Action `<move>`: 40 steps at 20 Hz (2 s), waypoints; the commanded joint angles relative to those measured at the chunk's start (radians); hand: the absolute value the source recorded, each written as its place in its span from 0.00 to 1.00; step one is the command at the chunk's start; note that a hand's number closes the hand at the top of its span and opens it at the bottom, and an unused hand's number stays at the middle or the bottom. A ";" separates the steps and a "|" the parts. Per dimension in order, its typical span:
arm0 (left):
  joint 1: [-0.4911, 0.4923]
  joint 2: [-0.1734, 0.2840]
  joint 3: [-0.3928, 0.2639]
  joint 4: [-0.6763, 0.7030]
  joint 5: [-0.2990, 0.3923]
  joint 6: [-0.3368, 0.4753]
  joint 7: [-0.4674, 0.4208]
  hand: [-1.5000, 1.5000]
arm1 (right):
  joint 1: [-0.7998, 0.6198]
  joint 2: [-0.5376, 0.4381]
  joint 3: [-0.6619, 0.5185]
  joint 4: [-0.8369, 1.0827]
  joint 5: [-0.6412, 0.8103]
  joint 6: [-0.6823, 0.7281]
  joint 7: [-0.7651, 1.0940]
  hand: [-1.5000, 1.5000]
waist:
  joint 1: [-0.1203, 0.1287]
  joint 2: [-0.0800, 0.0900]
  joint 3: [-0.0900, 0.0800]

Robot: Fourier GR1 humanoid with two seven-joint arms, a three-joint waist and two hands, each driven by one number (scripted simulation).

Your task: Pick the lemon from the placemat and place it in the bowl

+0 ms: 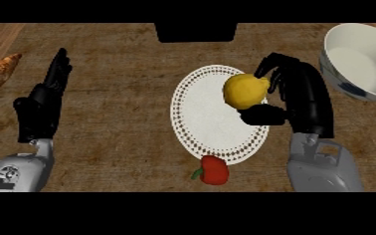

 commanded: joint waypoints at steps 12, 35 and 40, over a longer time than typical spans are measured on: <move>0.018 -0.016 0.030 0.005 -0.012 -0.052 -0.029 0.50 | -0.072 -0.252 -0.517 0.277 -0.272 -0.125 -0.342 1.00 | 0.032 0.011 0.002; -0.057 -0.058 -0.002 -0.014 -0.041 -0.074 0.013 0.50 | -0.363 -0.603 -0.742 1.451 -0.180 -0.383 -0.880 0.00 | 0.098 0.036 0.008; -0.075 -0.098 -0.019 0.041 -0.075 -0.038 -0.030 0.50 | -0.360 -0.611 -0.814 1.503 -0.280 -0.283 -1.080 0.00 | 0.078 0.043 0.010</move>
